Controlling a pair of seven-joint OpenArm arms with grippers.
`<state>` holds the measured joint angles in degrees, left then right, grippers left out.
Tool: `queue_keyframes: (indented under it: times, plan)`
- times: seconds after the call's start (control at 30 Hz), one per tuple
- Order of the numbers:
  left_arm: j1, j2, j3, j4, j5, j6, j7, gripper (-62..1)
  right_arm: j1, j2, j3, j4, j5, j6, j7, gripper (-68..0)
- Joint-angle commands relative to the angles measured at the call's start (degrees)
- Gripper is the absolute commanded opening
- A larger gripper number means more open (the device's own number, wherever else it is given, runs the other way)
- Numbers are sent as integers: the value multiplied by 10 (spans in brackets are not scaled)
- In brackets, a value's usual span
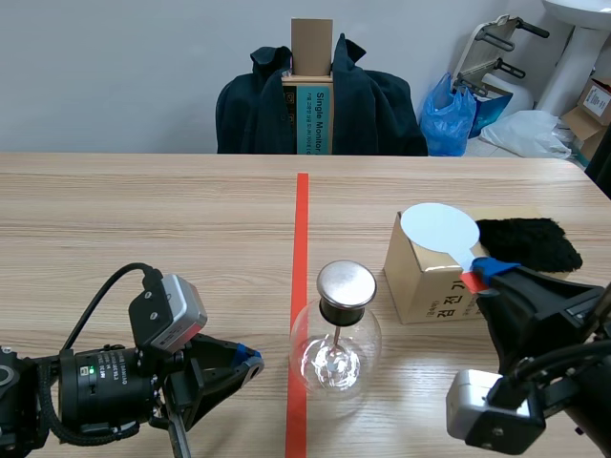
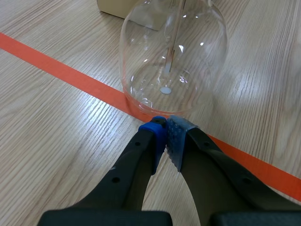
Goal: Do the electroscope experiment.
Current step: 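Move the plate toward and away from the electroscope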
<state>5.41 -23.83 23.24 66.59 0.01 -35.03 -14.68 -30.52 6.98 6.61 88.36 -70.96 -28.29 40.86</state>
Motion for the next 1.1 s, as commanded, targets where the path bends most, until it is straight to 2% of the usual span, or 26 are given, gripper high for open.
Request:
queue_keyframes:
  times: [0.0, 0.13, 0.27, 0.47, 0.7, 0.83, 1.07]
  plan:
    - [2, 3, 0, 12, -6, -2, -7, -592, 1, 1, 1, 10, 7, -6, -16, -667]
    - [2, 3, 0, 12, -6, -2, -7, -592, 1, 1, 1, 10, 7, -6, -46, -667]
    - [2, 3, 0, 12, -6, -2, -7, -592, 1, 2, 1, 10, 7, -6, -42, -667]
    - [2, 3, 0, 12, -6, -2, -7, -592, 1, 2, 1, 10, 7, -7, 18, -667]
    - [2, 3, 0, 12, -6, -2, -7, -592, 1, 2, 1, 10, 7, -9, 113, -667]
    - [2, 3, 0, 12, -6, -2, -7, -592, 1, 2, 1, 10, 7, -19, 158, -667]
    - [2, 3, 0, 12, -6, -2, -7, -592, 1, 2, 1, 10, 7, -22, 209, -667]
